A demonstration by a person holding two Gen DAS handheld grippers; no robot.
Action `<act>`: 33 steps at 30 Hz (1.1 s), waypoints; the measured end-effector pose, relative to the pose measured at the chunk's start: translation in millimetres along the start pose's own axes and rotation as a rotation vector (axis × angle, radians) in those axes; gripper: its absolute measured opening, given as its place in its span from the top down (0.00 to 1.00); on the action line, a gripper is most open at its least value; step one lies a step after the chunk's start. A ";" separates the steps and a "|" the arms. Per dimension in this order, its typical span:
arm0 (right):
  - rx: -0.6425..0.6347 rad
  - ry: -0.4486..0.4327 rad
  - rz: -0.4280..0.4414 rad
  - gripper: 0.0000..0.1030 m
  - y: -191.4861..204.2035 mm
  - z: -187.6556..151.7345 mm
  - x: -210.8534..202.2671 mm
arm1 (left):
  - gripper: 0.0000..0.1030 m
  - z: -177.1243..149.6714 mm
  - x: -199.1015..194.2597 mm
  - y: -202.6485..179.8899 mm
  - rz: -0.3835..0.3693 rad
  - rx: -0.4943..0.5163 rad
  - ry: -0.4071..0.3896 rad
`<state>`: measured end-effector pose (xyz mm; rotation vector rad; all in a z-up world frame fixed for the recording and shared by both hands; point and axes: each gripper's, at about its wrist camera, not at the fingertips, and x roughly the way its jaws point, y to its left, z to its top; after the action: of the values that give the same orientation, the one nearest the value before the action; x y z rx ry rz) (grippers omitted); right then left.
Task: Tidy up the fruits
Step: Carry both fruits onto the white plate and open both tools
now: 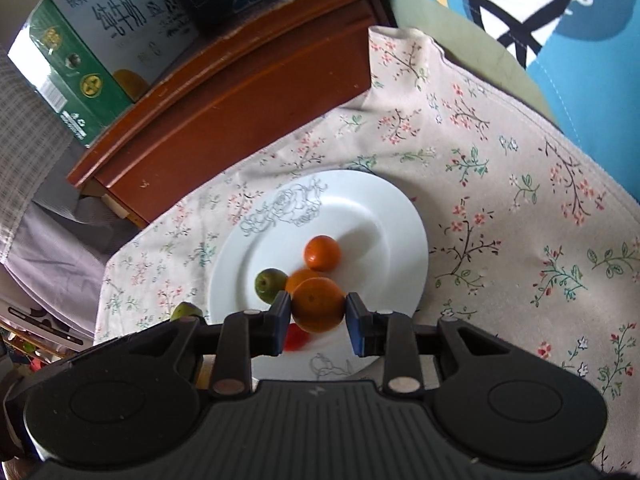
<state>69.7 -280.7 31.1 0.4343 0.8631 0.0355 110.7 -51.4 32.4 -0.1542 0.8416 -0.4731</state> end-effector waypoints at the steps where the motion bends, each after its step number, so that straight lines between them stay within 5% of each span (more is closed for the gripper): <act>1: 0.004 0.002 -0.005 0.71 -1.2 0.6 2.1 | 0.76 0.4 3.8 -1.2 0.000 0.007 0.003; 16: 0.015 0.014 -0.033 0.68 -7.7 3.6 21.0 | 0.74 3.3 24.8 -17.6 0.057 0.112 0.003; 19: 0.001 -0.003 -0.022 0.68 -5.1 4.5 17.8 | 0.56 6.4 18.5 -23.3 0.065 0.133 -0.013; 21: 0.002 -0.010 -0.013 0.68 -3.8 5.5 15.6 | 0.30 7.9 9.7 -26.8 0.090 0.140 -0.041; 33: -0.037 -0.029 0.043 0.67 14.8 -5.0 -2.5 | 0.26 8.4 -43.3 -11.0 0.120 0.111 -0.046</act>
<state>66.4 -265.9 35.8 0.4183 0.8232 0.0847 88.6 -41.6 70.9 -0.0121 0.7728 -0.4012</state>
